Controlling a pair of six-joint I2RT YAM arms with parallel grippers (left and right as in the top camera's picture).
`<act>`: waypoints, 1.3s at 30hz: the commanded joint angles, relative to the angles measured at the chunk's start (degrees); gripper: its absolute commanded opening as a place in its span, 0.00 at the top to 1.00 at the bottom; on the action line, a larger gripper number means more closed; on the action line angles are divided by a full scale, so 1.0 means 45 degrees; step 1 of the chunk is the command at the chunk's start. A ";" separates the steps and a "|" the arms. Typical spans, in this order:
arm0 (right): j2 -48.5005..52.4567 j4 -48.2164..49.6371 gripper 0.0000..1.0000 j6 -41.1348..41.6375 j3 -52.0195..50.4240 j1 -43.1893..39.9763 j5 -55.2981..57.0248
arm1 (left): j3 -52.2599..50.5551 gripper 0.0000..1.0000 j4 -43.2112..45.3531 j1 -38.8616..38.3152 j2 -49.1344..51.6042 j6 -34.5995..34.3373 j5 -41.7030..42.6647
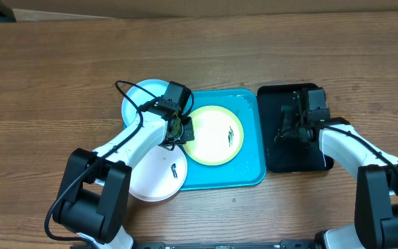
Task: Clean dirty plates on tray and stack at the side
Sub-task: 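Lower right gripper into the water and grasp the green sponge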
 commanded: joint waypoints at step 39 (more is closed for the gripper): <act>-0.0126 -0.0549 0.45 -0.0068 0.0821 0.0015 0.0418 | 0.0194 0.94 0.0029 0.0049 0.0063 0.0053 -0.0272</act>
